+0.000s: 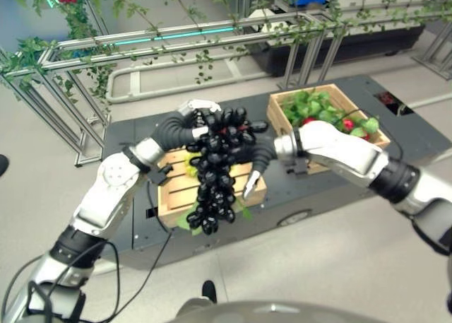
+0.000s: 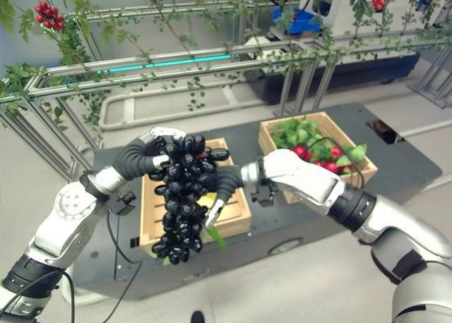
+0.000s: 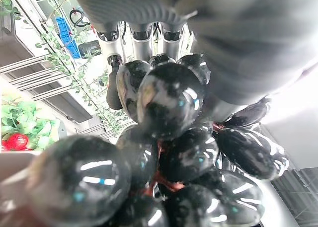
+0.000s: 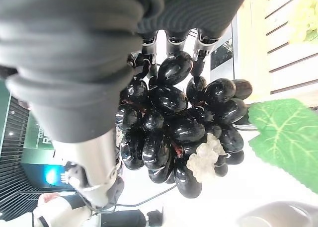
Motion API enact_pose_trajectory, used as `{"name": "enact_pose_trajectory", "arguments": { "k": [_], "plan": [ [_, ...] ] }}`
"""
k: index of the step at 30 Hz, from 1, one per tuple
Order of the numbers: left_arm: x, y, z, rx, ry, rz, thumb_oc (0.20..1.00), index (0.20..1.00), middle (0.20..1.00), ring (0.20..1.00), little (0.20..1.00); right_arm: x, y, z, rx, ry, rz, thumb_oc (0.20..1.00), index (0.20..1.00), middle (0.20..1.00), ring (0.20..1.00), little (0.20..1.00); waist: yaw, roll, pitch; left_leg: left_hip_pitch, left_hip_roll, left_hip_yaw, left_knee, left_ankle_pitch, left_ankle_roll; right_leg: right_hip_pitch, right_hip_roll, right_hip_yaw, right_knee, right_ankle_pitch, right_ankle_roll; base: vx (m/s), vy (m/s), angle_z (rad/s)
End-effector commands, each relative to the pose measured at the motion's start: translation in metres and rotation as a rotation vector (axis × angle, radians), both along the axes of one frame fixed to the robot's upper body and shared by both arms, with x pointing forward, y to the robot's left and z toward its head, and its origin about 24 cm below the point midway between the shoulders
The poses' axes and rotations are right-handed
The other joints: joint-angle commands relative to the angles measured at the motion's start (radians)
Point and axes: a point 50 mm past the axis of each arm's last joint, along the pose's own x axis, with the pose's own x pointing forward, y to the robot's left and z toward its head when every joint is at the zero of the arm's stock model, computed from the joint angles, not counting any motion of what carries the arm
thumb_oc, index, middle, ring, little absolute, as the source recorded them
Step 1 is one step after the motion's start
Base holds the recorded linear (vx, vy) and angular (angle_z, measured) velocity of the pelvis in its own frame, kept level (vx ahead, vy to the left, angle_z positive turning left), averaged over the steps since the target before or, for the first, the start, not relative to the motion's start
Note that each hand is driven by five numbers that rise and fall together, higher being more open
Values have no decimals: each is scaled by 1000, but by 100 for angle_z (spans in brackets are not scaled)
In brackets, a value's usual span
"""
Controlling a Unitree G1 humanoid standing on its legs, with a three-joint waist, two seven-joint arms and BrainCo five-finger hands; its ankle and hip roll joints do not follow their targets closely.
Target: Pick up the fruits from the basket on one side to the basket on the other side
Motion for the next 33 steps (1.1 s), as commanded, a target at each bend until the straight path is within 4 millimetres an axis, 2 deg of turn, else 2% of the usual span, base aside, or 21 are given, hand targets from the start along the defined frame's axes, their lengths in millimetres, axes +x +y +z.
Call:
{"name": "enact_pose_trajectory", "arguments": {
  "k": [1,10,15,17,22,24,33],
  "plan": [
    [5,1,29,-27,-150,19,200,200,200,200,200,-15,21,33,173,-3,142,1000,1000,1000,1000,1000,13,-47,-22,88,-32,15,7,-123,-49,-79,2,26,-22,85,38,0,0,0],
    [3,2,29,-74,-167,38,200,200,200,200,200,-15,26,26,284,111,120,1000,1000,1000,1000,1000,11,-48,-24,90,-32,17,7,-125,-49,-78,5,30,-22,82,35,0,0,0],
    [2,-1,31,-80,-182,26,200,200,200,200,200,-15,29,11,324,220,93,1000,1000,1000,1000,1000,14,-49,-22,89,-30,15,7,-126,-48,-74,7,26,-22,79,32,0,0,0],
    [2,-2,34,-80,-194,26,200,200,200,200,200,-19,36,0,363,334,99,1000,1000,1000,1000,1000,14,-49,-20,89,-28,14,7,-126,-48,-74,8,27,-22,77,30,0,0,0],
    [3,0,35,-73,-209,52,200,200,200,200,200,-24,47,-9,433,429,95,1000,1000,1000,1000,1000,17,-50,-17,90,-26,14,7,-127,-49,-75,9,27,-20,74,28,0,0,0],
    [3,-1,35,-71,-217,58,200,200,200,200,200,-27,52,-18,470,504,78,1000,1000,1000,1000,1000,19,-51,-15,90,-26,13,7,-128,-48,-76,10,27,-20,73,27,0,0,0],
    [3,-3,34,-95,-228,72,200,200,200,200,200,-44,69,-23,575,614,129,1000,1000,1000,1000,1000,23,-56,-14,88,-24,12,7,-130,-48,-76,12,24,-19,72,26,0,0,0]
  ]
}}
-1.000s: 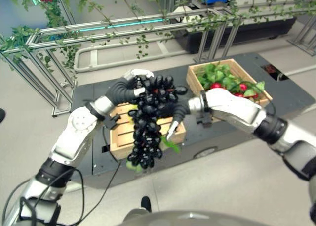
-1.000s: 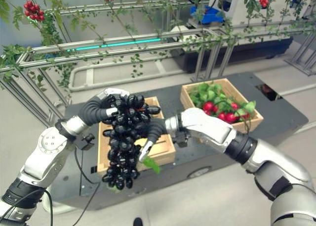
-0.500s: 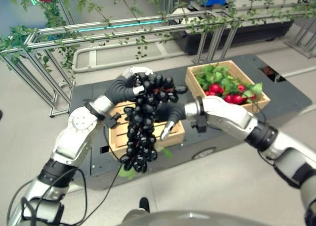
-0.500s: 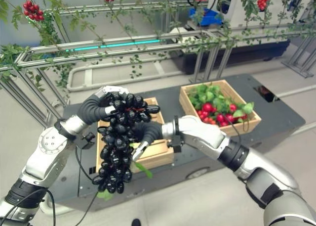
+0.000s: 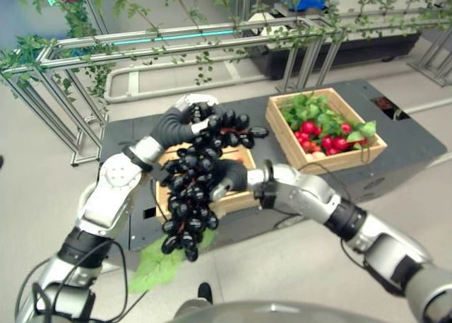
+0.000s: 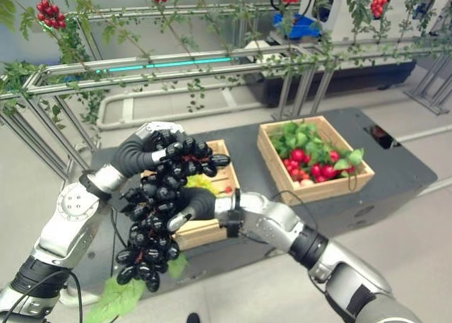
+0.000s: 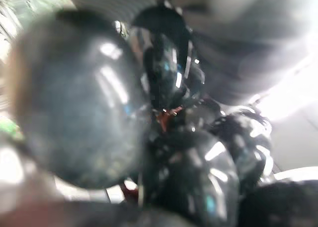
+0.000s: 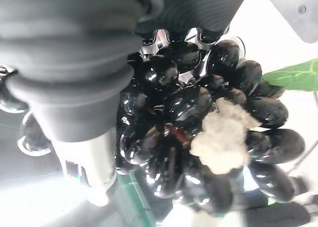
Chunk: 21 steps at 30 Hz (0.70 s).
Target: Pick up the fruits from the basket on one side to the basket on the other side
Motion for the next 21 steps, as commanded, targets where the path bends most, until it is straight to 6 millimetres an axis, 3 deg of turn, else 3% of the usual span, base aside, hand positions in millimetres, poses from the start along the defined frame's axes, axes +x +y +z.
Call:
{"name": "enact_pose_trajectory", "arguments": {
  "k": [1,18,19,20,21],
  "plan": [
    [2,-2,33,-48,-173,18,200,200,200,200,200,-16,24,37,184,-42,133,1000,1000,1000,1000,1000,20,-37,-3,91,-27,12,7,-128,-44,-74,12,23,-16,72,26,0,0,0],
    [0,0,34,-45,-210,51,200,200,200,200,200,-21,26,38,217,-27,136,1000,1000,1000,1000,1000,20,-42,0,90,-28,14,7,-131,-41,-77,11,22,-15,74,27,0,0,0],
    [0,0,34,-48,-212,53,200,200,200,200,200,-20,25,38,219,-25,132,636,636,636,636,636,19,-42,-1,90,-29,14,7,-131,-40,-76,11,23,-15,74,28,0,0,0],
    [0,0,34,-49,-212,58,200,200,200,200,200,-20,25,37,222,-18,124,200,200,200,200,200,19,-42,-1,91,-29,14,7,-131,-40,-76,11,23,-15,75,27,0,0,0],
    [0,1,34,-49,-214,62,200,200,200,200,200,-20,25,38,225,-17,124,200,200,200,200,200,19,-42,-1,91,-29,14,7,-131,-40,-76,11,24,-16,75,27,0,0,0]
  ]
}}
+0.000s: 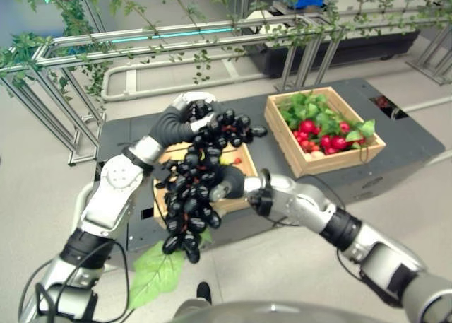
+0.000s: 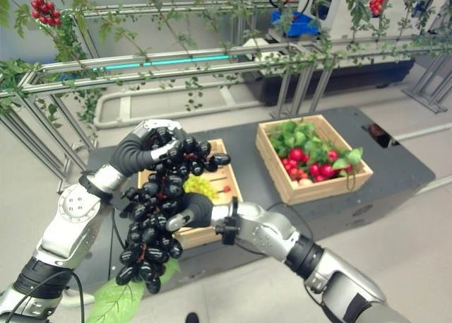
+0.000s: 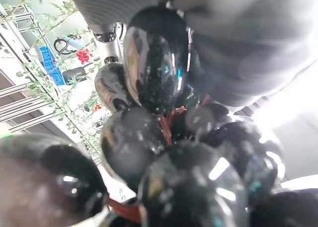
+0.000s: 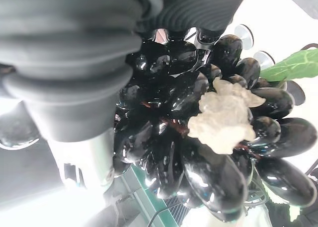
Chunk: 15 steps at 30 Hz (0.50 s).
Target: Pick up the fruits from the basket on one side to the basket on the other side
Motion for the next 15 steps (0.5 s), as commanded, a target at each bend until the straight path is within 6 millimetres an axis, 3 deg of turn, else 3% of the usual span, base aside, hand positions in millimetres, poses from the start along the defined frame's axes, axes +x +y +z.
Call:
{"name": "enact_pose_trajectory", "arguments": {
  "k": [1,15],
  "plan": [
    [-1,-1,32,-50,-180,17,200,200,200,200,200,-18,22,36,204,-44,120,200,200,200,200,200,19,-35,-2,92,-32,14,7,-127,-34,-77,3,23,-3,74,27,0,0,0],
    [-3,-2,30,-58,-187,23,200,200,200,200,200,-19,26,36,217,-25,125,200,200,200,200,200,19,-31,-4,95,-31,16,8,-127,-34,-76,5,22,-2,69,23,0,0,0]
  ]
}}
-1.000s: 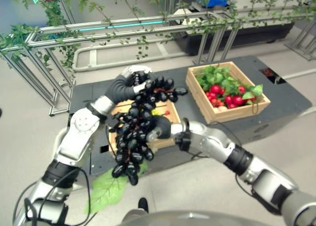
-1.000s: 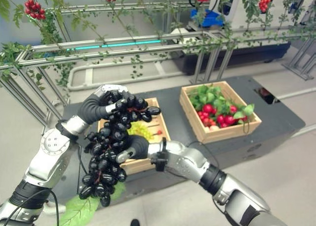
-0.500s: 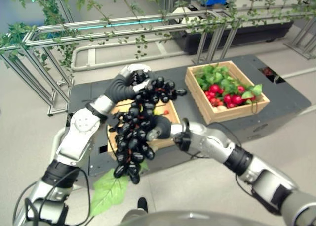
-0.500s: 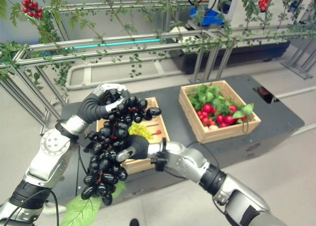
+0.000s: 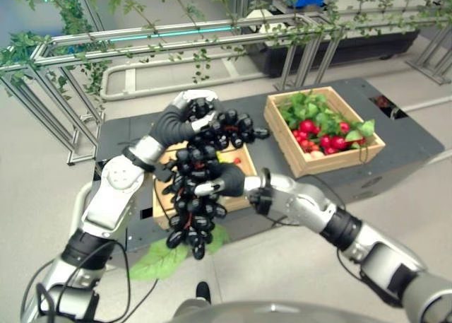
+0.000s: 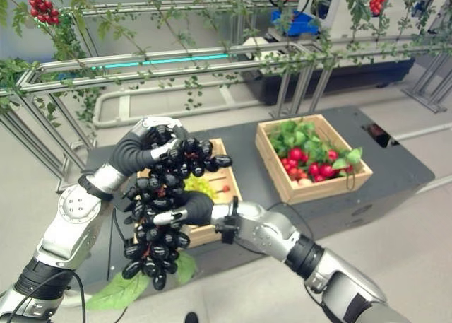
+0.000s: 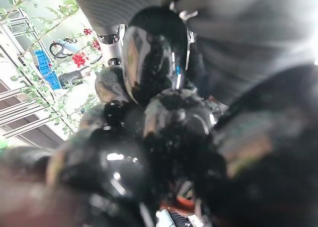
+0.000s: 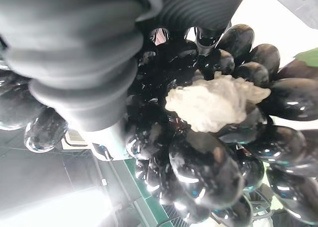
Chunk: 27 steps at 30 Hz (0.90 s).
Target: Pick up the fruits from the basket on one side to the basket on the other side
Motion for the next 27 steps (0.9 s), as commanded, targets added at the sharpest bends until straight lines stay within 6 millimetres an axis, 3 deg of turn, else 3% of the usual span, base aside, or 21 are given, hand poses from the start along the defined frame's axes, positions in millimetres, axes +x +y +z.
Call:
{"name": "enact_pose_trajectory", "arguments": {
  "k": [1,13,14,27],
  "plan": [
    [1,1,26,-58,-141,17,200,200,200,200,200,-22,27,36,232,-30,165,200,200,200,200,200,19,-30,-5,95,-32,16,8,-126,-33,-77,3,21,1,68,23,0,0,0],
    [0,1,24,-79,-133,14,200,200,200,200,200,-22,28,37,242,-22,166,200,200,200,200,200,19,-29,-3,96,-30,15,8,-127,-33,-77,4,24,1,68,22,0,0,0],
    [1,1,23,-87,-122,11,1000,1000,1000,1000,1000,-23,28,36,238,-20,170,200,200,200,200,200,19,-28,-4,96,-30,15,8,-126,-34,-76,4,24,1,68,22,0,0,0],
    [-5,7,25,-107,-89,-62,1000,1000,1000,1000,1000,-17,18,34,208,-37,152,200,200,200,200,200,19,-29,-1,99,-29,15,8,-127,-33,-75,4,25,3,65,21,0,0,0]
  ]
}}
